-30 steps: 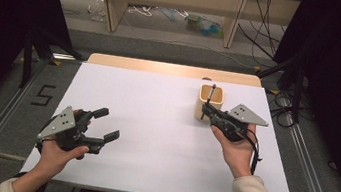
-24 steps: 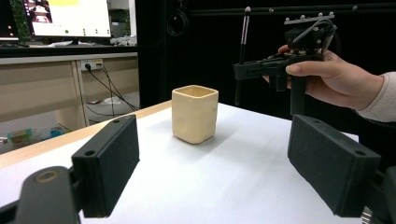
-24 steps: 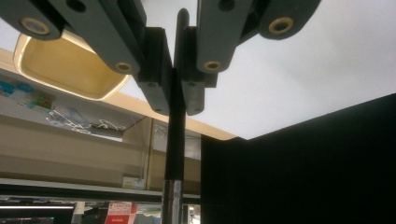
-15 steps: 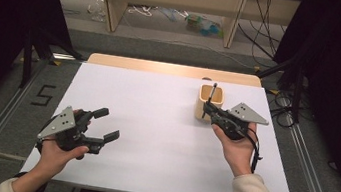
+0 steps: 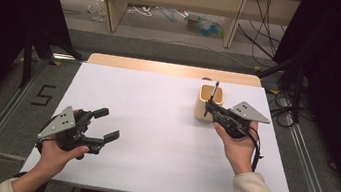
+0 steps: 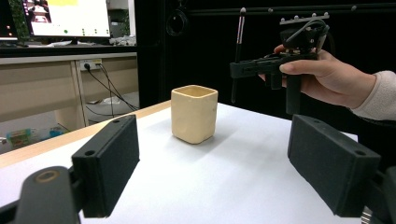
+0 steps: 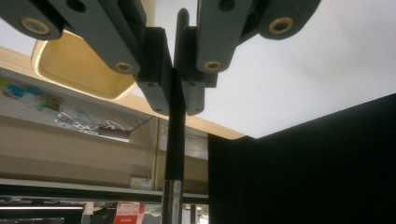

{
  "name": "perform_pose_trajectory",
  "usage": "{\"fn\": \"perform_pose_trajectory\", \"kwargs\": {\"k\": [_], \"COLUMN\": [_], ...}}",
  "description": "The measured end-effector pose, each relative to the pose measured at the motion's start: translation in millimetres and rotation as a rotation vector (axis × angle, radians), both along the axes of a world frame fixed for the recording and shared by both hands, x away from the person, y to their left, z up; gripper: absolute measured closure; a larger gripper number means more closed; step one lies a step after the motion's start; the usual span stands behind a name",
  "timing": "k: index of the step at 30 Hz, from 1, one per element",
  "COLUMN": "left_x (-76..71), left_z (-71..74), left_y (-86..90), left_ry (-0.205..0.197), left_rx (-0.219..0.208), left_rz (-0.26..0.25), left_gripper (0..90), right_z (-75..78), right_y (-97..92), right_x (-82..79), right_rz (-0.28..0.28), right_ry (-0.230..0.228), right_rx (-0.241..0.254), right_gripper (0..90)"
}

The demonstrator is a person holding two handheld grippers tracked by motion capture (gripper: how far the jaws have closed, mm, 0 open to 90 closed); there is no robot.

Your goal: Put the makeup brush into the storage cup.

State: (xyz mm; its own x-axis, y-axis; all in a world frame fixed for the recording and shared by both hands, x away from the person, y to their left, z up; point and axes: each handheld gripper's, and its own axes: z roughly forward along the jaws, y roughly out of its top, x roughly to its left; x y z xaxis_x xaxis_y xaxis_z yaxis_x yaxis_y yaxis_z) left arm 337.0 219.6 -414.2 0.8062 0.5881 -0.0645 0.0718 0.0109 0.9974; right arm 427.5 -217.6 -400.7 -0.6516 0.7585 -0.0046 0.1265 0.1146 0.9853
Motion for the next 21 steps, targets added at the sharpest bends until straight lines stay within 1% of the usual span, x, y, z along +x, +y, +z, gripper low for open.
{"fn": "perform_pose_trajectory", "kwargs": {"k": [1,3,4,6,7,8,9,11,13,14,15,16,18,21], "left_x": [0.0,0.1,0.2,0.2,0.1,0.1,0.1,0.1,0.2,0.1,0.1,0.1,0.1,0.4], "left_z": [0.0,-0.1,-0.2,-0.4,-0.4,-0.4,-0.4,-0.2,-0.2,-0.3,-0.4,-0.4,-0.4,-0.4], "left_y": [0.0,0.0,0.0,-0.2,-0.3,-0.3,-0.3,-0.1,-0.2,-0.2,-0.2,-0.3,-0.3,-0.2], "left_ry": [0.000,0.001,0.002,0.004,0.003,0.004,0.005,0.002,0.002,0.004,0.003,0.003,0.004,0.001], "left_rx": [-0.001,-0.001,-0.001,-0.003,-0.002,-0.002,-0.003,-0.002,-0.001,-0.002,-0.002,-0.002,-0.002,0.001], "left_rz": [0.000,-0.001,-0.002,-0.003,-0.002,-0.002,-0.003,-0.003,-0.002,-0.002,-0.003,-0.002,-0.002,-0.004], "left_gripper": [16.6,16.5,16.6,16.5,16.6,16.6,16.6,16.6,16.6,16.6,16.5,16.6,16.6,16.6], "right_z": [0.5,0.9,0.7,1.0,1.4,1.5,1.3,1.3,0.5,0.5,1.0,0.9,1.5,1.6], "right_y": [0.0,-0.4,-1.1,-1.5,-1.7,-2.0,-2.8,-3.2,-2.9,-2.4,-3.2,-4.0,-4.5,-4.9], "right_x": [-1.5,-0.6,1.7,1.8,0.7,0.9,2.5,2.7,4.5,3.1,2.7,4.4,3.2,4.8], "right_rz": [0.001,-0.003,-0.003,-0.005,-0.008,-0.010,-0.010,-0.013,-0.009,-0.011,-0.020,-0.020,-0.027,-0.027], "right_ry": [0.033,0.029,-0.005,0.006,0.029,0.027,0.007,0.011,-0.007,0.021,0.028,0.004,0.034,0.030], "right_rx": [0.004,0.005,0.000,0.005,0.008,0.007,0.001,0.002,0.012,0.022,0.009,0.003,0.006,0.019], "right_gripper": [84.1,84.1,84.1,84.1,84.1,84.1,84.1,84.1,84.1,84.1,84.1,84.1,84.1,84.1]}}
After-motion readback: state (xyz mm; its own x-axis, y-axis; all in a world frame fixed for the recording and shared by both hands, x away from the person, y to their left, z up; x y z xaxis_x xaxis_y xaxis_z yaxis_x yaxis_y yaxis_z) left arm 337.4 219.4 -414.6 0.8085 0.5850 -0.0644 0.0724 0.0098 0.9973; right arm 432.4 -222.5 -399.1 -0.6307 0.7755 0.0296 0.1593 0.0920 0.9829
